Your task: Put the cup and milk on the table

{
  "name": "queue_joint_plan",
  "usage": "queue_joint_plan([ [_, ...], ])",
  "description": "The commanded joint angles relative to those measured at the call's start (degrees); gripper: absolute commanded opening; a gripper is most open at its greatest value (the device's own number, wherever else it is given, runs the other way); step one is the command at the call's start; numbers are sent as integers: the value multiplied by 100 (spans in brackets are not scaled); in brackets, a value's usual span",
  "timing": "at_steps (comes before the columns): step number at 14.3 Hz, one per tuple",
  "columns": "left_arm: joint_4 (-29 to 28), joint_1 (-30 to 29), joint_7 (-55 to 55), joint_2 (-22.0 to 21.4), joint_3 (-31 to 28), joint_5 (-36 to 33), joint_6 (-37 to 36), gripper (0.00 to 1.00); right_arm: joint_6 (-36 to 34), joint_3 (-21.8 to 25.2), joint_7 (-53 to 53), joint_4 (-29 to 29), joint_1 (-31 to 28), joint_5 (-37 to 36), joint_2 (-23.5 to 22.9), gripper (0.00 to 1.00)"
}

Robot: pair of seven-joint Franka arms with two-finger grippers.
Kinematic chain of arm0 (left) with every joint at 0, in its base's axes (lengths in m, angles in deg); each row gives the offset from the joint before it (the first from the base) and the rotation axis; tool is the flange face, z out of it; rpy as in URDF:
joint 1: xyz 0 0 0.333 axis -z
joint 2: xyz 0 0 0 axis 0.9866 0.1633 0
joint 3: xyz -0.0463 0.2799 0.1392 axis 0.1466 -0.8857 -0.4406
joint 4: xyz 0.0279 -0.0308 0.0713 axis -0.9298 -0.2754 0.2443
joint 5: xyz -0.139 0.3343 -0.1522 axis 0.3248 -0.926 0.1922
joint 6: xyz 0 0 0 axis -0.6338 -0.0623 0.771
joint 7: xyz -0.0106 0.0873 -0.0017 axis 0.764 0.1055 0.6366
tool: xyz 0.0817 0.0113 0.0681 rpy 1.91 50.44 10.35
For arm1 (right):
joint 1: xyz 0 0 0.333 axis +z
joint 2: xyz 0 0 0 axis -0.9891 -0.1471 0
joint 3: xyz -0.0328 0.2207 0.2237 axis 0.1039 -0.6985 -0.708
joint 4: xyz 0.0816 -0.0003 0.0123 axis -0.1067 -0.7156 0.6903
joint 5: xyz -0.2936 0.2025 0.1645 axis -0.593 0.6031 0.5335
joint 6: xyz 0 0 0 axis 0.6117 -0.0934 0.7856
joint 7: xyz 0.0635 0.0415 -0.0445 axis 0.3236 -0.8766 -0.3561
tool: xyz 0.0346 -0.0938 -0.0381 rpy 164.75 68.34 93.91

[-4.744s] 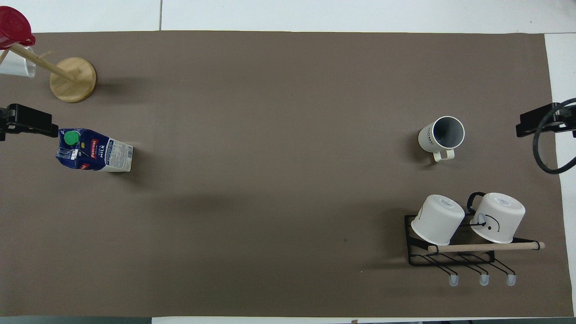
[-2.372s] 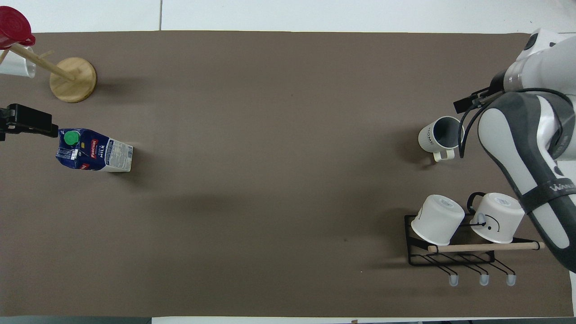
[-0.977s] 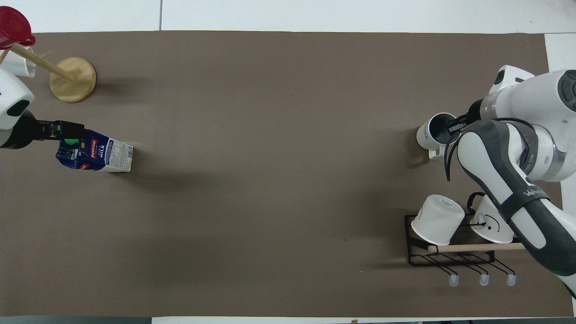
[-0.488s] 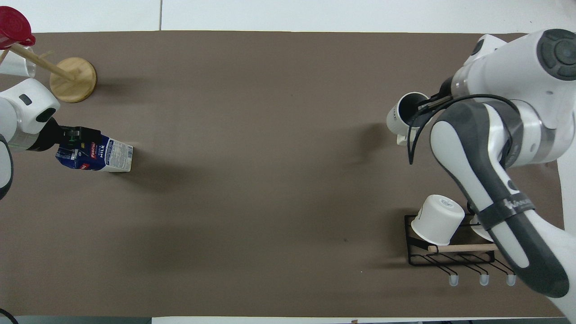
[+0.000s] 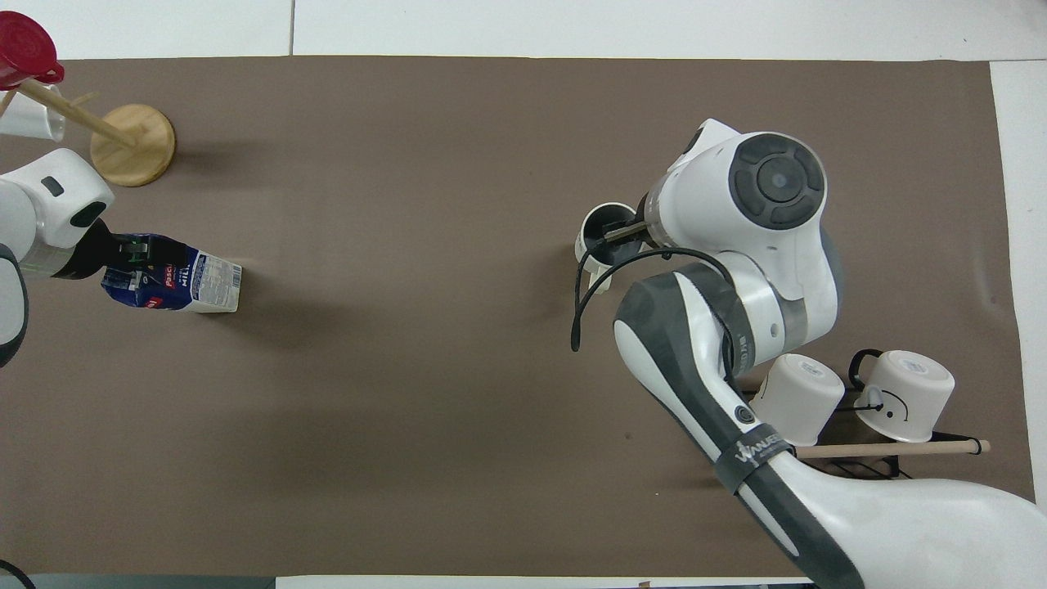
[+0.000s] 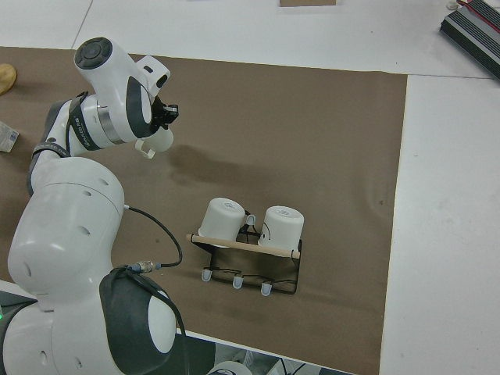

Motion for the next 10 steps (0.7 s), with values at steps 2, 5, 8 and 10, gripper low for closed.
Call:
queue_joint_plan([
  [2, -88, -38, 38, -164, -3, -42, -54, 35, 149, 14, 489, -144, 330, -182, 10, 0],
  [5, -45, -38, 91, -182, -3, -42, -63, 0, 367, 14, 762, -388, 550, -534, -43, 0],
  [8, 131, -12, 38, -208, -3, -42, -89, 0, 544, 14, 825, -530, 559, -552, -26, 0],
  [10, 560, 49, 21, -165, 15, -50, -473, 0, 640, 14, 877, -653, 594, -552, -26, 0],
])
